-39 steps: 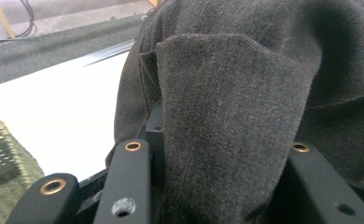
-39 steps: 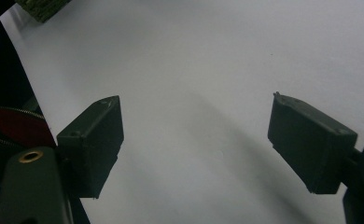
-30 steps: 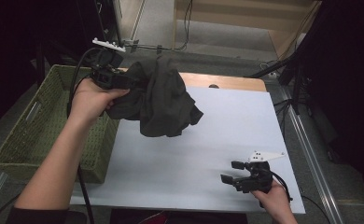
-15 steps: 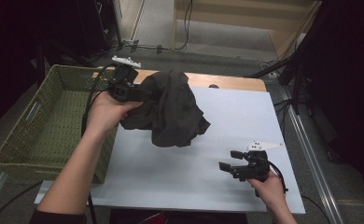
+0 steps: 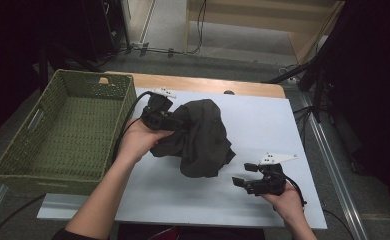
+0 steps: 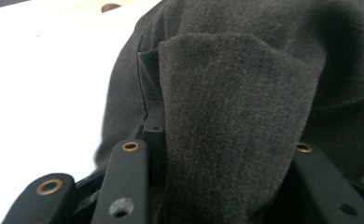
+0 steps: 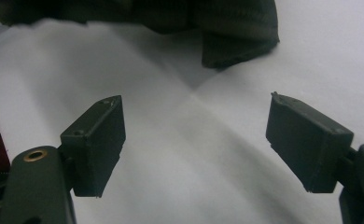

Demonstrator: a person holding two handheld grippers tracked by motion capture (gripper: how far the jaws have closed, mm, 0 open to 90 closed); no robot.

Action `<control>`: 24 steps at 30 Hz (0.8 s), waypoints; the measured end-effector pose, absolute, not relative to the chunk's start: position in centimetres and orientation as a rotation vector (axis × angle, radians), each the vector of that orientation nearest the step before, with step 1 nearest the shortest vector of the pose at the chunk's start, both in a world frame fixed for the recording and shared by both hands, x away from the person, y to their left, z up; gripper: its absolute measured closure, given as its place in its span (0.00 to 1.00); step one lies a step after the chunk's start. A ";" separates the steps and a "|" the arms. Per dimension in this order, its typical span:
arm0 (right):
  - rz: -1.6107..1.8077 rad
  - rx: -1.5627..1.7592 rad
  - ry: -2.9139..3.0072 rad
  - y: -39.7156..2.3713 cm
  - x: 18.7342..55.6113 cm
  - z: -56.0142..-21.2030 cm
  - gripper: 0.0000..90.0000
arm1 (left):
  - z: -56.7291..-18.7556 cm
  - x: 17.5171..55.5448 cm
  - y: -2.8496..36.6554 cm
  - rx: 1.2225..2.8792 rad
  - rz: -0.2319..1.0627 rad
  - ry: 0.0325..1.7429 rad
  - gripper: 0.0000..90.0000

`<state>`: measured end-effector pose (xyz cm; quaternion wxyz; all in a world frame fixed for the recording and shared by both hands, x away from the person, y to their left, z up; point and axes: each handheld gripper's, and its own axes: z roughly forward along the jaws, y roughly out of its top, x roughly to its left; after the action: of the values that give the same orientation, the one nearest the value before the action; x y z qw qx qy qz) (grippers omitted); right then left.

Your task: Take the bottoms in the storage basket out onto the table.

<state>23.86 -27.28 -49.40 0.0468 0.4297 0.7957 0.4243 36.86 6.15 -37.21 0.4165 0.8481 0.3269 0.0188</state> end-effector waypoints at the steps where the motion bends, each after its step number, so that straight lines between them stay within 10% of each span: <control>1: 1.291 1.320 2.428 -27.4 23.8 -49.4 0.20 | -37.6 36.8 6.0 2.127 0.046 0.825 0.67; 24: 1.287 1.342 2.418 -27.7 23.8 -48.6 0.24 | -45.0 35.7 3.6 2.128 0.052 0.780 0.45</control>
<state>23.82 -27.74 -48.65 0.0455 0.4394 0.7919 0.4216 35.66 3.61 -44.98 0.4233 0.8504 0.3117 0.0207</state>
